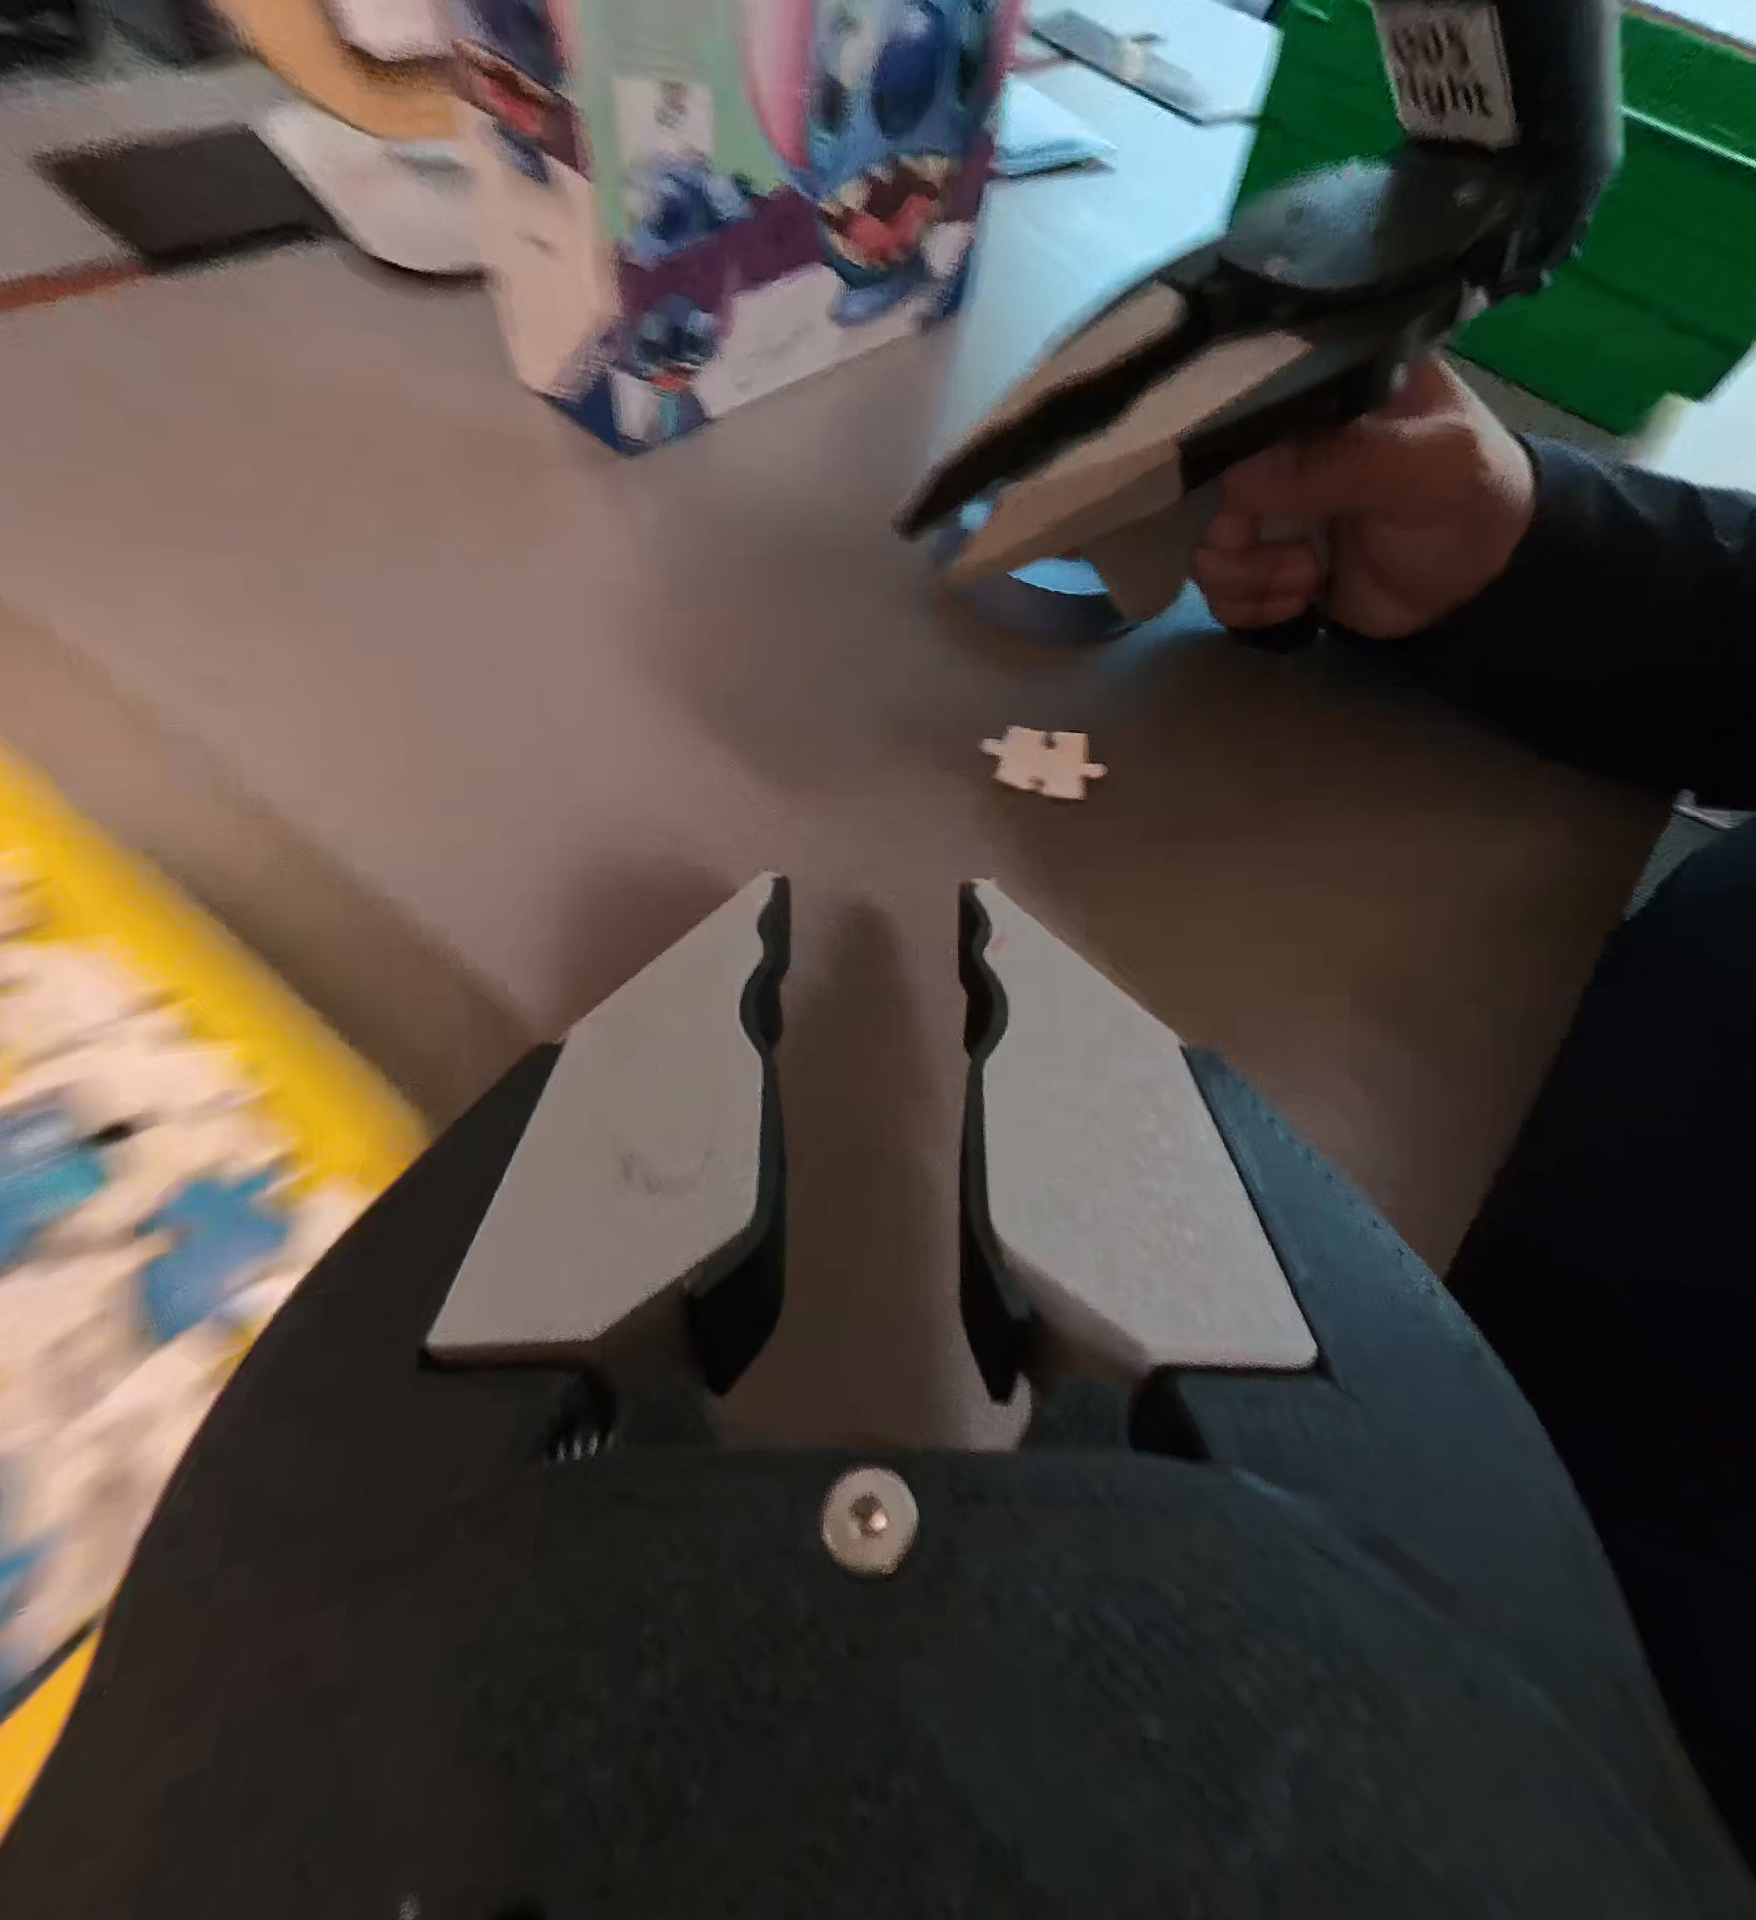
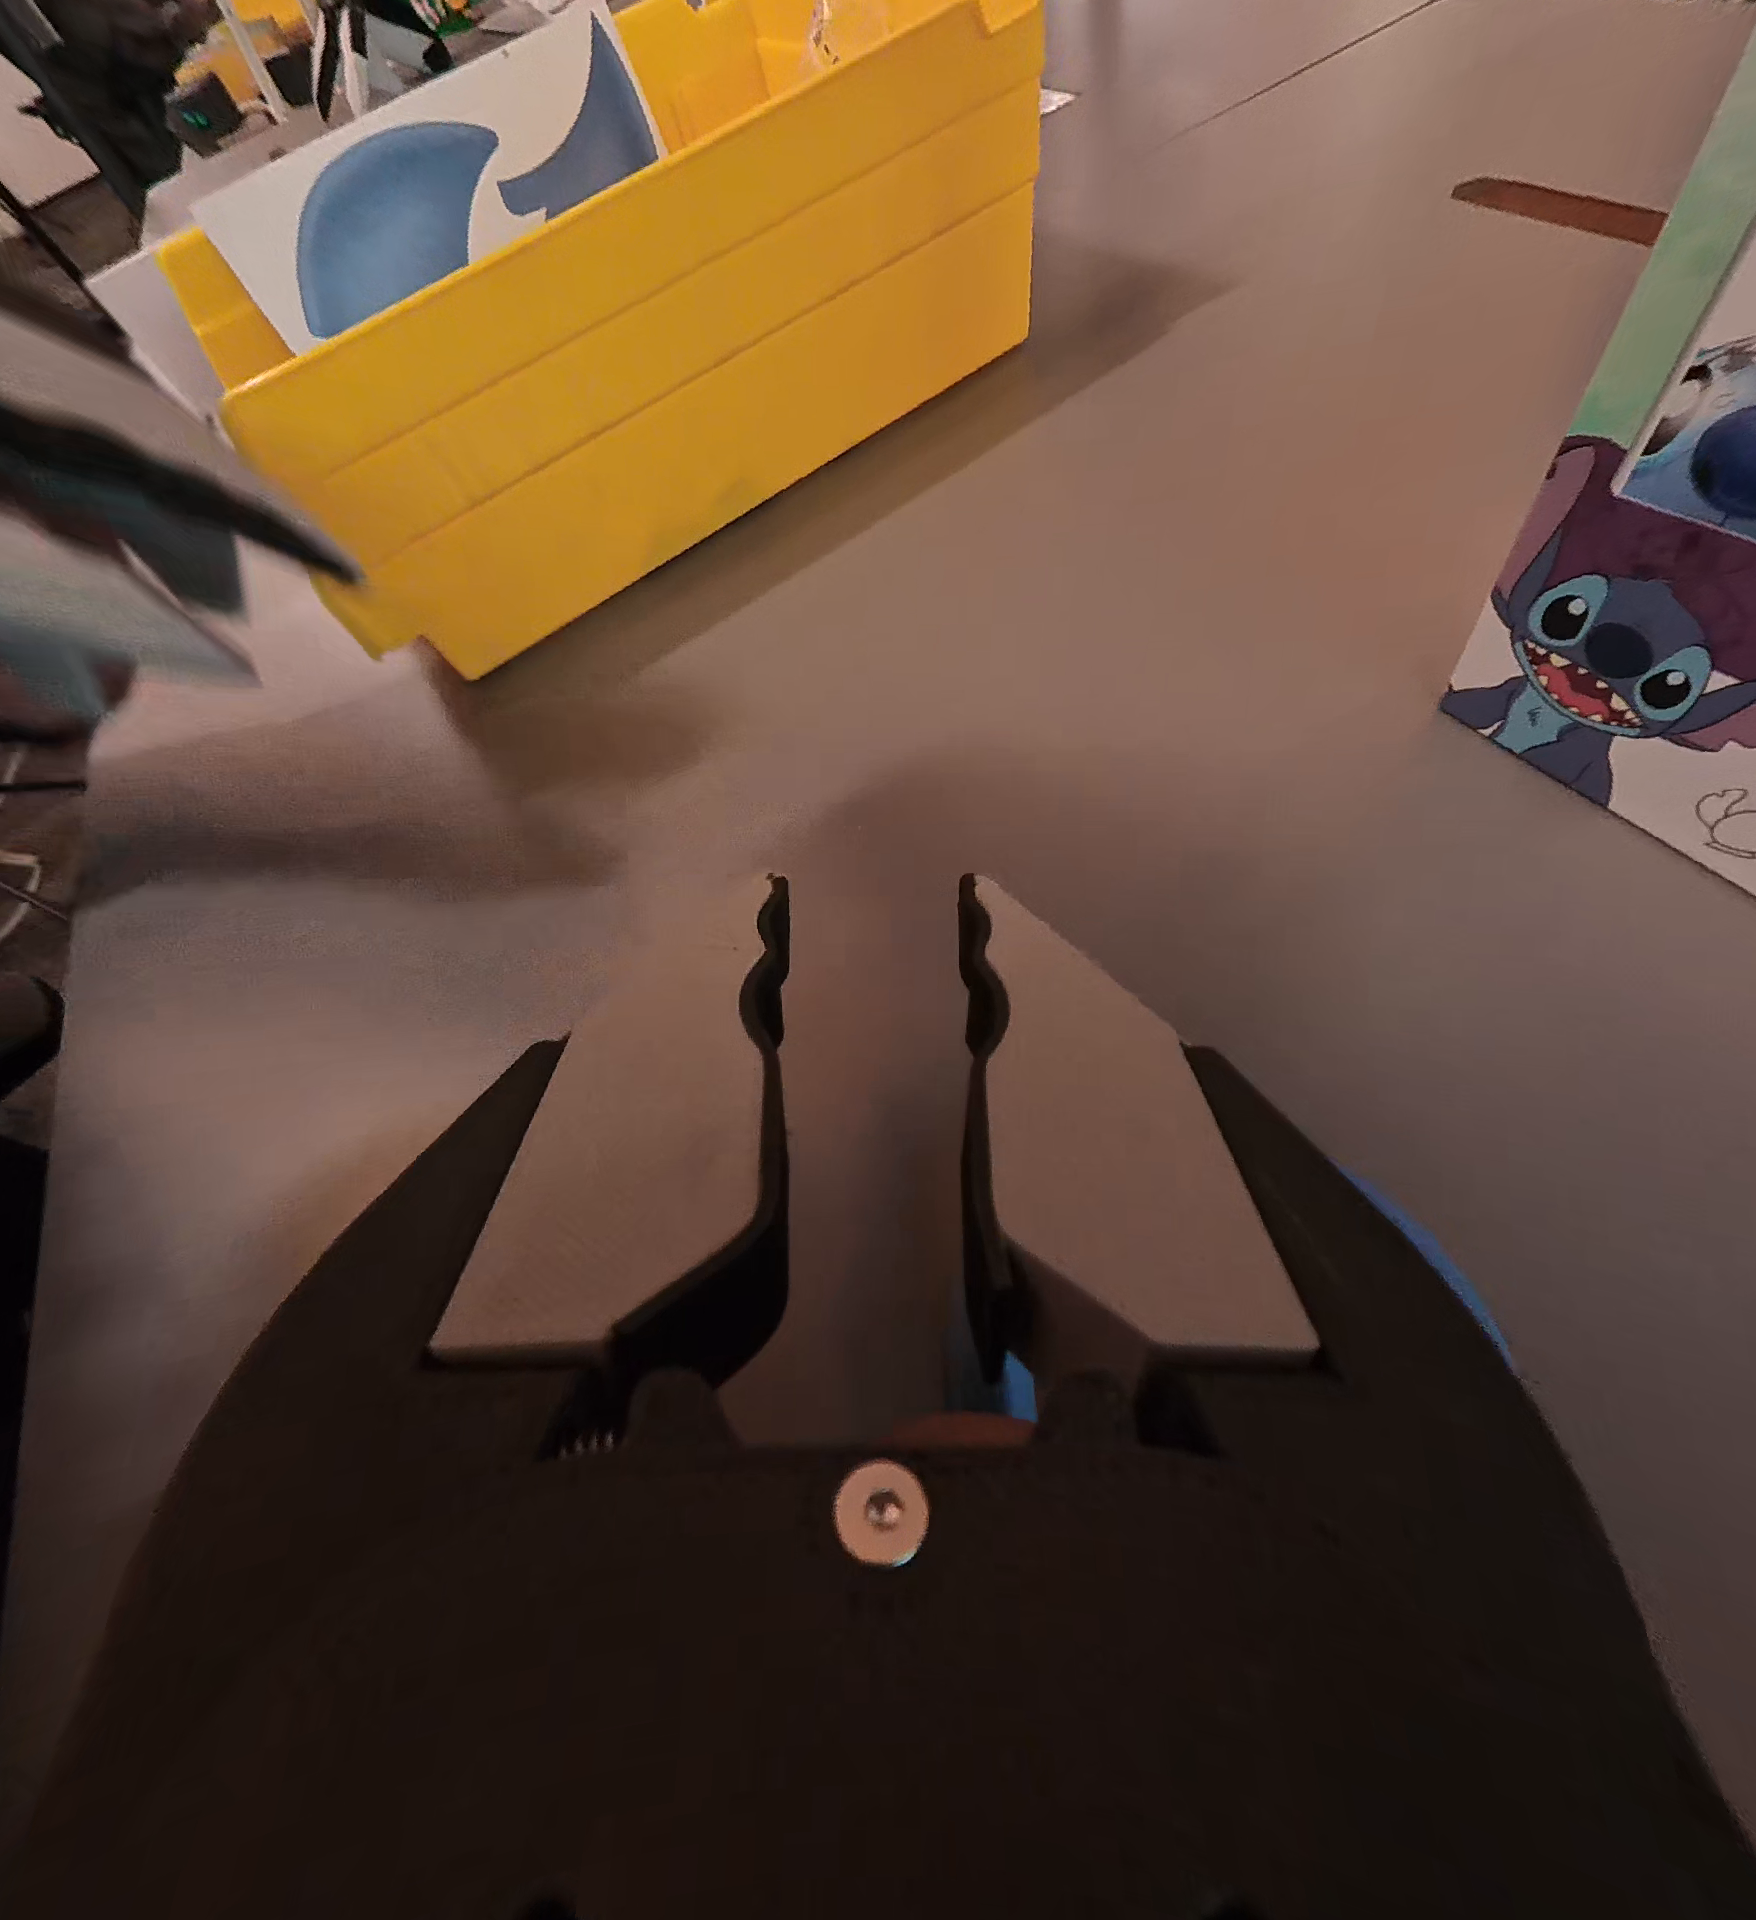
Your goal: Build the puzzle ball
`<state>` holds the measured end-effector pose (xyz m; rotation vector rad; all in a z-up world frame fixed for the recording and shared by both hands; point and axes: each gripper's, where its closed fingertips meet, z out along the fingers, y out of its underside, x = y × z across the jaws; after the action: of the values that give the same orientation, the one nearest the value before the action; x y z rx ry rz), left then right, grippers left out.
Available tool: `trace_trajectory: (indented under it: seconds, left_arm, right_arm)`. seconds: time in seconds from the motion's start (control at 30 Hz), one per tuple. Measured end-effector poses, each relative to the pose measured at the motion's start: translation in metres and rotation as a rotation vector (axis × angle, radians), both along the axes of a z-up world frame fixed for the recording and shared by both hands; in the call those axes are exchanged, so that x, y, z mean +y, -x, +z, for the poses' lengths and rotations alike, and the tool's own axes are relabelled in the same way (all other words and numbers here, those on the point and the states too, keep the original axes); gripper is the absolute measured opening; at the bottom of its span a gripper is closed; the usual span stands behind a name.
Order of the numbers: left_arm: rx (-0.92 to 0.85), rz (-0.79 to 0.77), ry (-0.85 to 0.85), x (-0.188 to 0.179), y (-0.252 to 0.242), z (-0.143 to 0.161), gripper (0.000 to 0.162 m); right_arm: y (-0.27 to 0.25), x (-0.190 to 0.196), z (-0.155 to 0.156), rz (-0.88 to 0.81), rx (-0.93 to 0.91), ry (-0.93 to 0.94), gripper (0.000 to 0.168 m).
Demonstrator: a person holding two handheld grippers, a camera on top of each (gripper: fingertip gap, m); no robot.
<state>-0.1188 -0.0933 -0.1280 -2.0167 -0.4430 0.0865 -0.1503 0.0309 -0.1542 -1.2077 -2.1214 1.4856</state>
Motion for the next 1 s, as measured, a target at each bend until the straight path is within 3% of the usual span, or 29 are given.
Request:
trace_trajectory:
  seconds: [0.17,0.3,0.4,0.53,0.63,0.77,1.0]
  left_arm:
    - [0.083,0.262,0.074,-0.119,0.066,0.065,0.033]
    - [0.094,0.443,0.283,-0.183,0.132,0.057,0.034]
    - [-0.014,0.403,0.405,-0.181,0.150,0.027,0.034]
    - [-0.032,0.373,0.702,-0.186,0.164,-0.021,0.033]
    - [-0.062,0.350,0.830,-0.188,0.163,-0.045,0.033]
    - [-0.054,0.353,0.932,-0.193,0.165,-0.060,0.033]
    - [-0.016,0.389,1.014,-0.200,0.180,-0.069,0.012]
  right_arm:
    - [0.000,-0.003,-0.004,0.015,-0.022,0.008,0.029]
    - [0.001,-0.003,-0.003,0.011,0.000,-0.021,0.029]
    - [0.000,-0.004,-0.002,0.013,0.013,-0.035,0.029]
    - [-0.002,-0.005,0.000,0.021,0.013,-0.027,0.029]
    - [-0.004,-0.007,0.003,0.030,0.014,-0.016,0.029]
    - [-0.007,-0.009,0.006,0.041,0.023,-0.014,0.029]
    - [-0.010,-0.013,0.012,0.052,0.041,-0.012,0.029]
